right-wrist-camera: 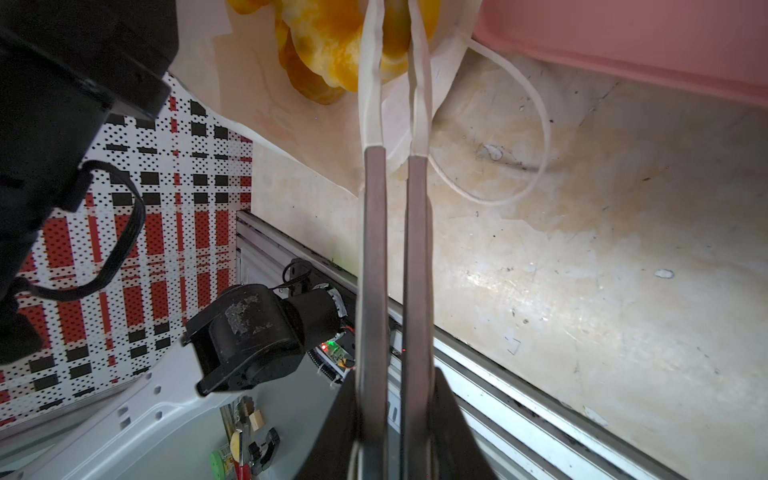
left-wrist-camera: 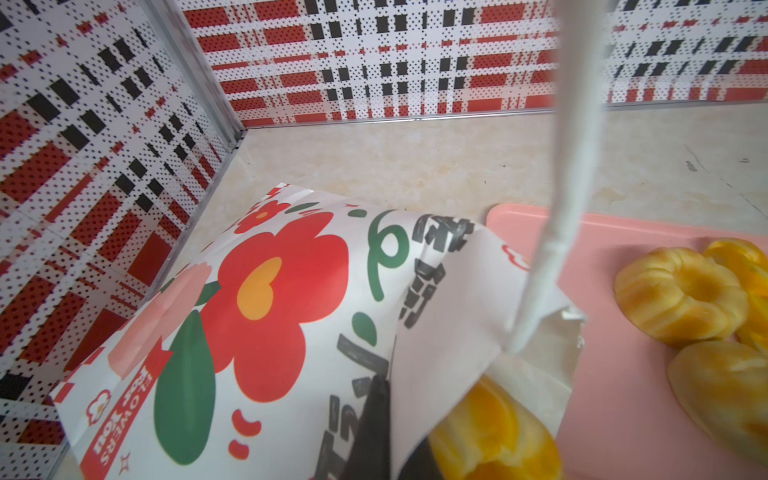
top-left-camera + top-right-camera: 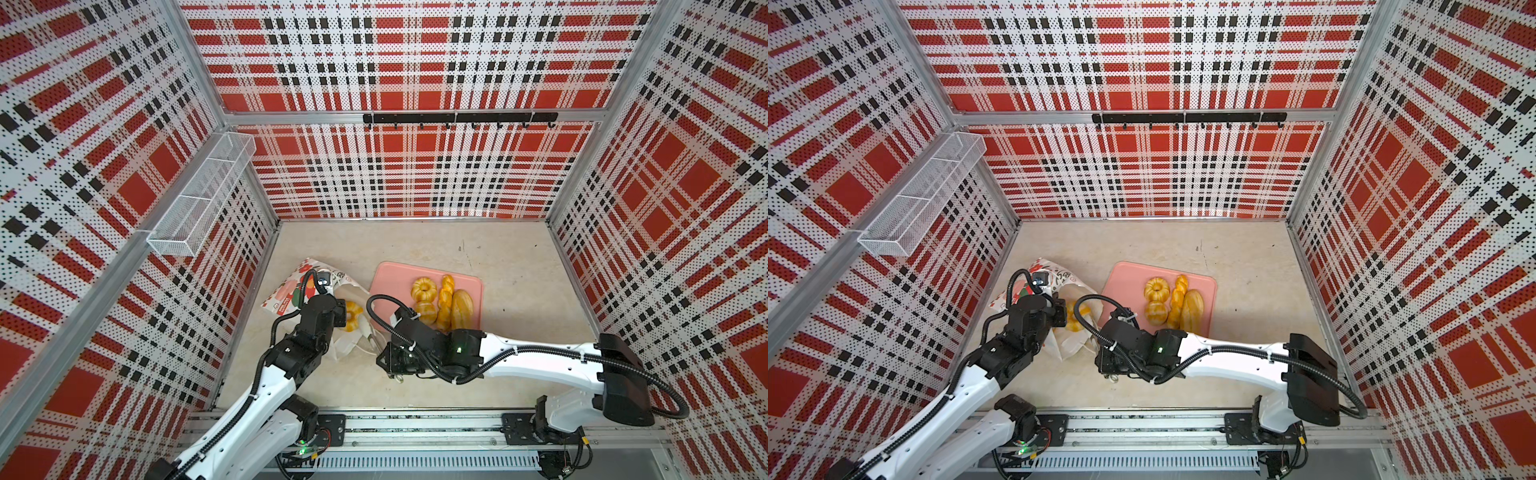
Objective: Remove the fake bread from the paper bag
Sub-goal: 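Pull the pinched ring-shaped bread out toward the tray with the tongs, then lower the ring bread onto the tray's far side and release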
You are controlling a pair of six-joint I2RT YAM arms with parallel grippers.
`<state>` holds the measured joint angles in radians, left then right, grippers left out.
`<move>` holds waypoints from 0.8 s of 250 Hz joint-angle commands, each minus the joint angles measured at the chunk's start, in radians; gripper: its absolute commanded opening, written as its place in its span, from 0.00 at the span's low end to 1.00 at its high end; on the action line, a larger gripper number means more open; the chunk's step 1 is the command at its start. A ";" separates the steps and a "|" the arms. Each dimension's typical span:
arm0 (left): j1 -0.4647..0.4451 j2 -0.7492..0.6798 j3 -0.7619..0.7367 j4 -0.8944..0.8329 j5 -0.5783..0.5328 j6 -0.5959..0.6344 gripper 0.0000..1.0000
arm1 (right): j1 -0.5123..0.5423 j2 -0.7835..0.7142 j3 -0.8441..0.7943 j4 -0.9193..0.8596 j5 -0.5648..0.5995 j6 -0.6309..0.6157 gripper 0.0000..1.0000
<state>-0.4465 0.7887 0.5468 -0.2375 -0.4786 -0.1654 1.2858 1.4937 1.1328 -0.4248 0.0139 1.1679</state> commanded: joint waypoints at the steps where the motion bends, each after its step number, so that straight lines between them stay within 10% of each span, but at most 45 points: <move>1: -0.003 0.012 0.013 0.086 -0.118 -0.048 0.00 | 0.013 -0.092 -0.003 -0.011 0.075 -0.010 0.00; 100: 0.120 0.014 0.021 0.029 -0.035 -0.015 0.00 | 0.000 -0.313 -0.011 -0.205 0.222 -0.036 0.00; 200: 0.175 -0.218 0.018 -0.171 0.160 0.049 0.00 | -0.272 -0.242 -0.034 -0.163 0.029 -0.172 0.00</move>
<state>-0.2752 0.6090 0.5495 -0.3325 -0.3988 -0.1219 1.0691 1.2098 1.1019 -0.6651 0.1097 1.0611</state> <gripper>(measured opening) 0.051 0.247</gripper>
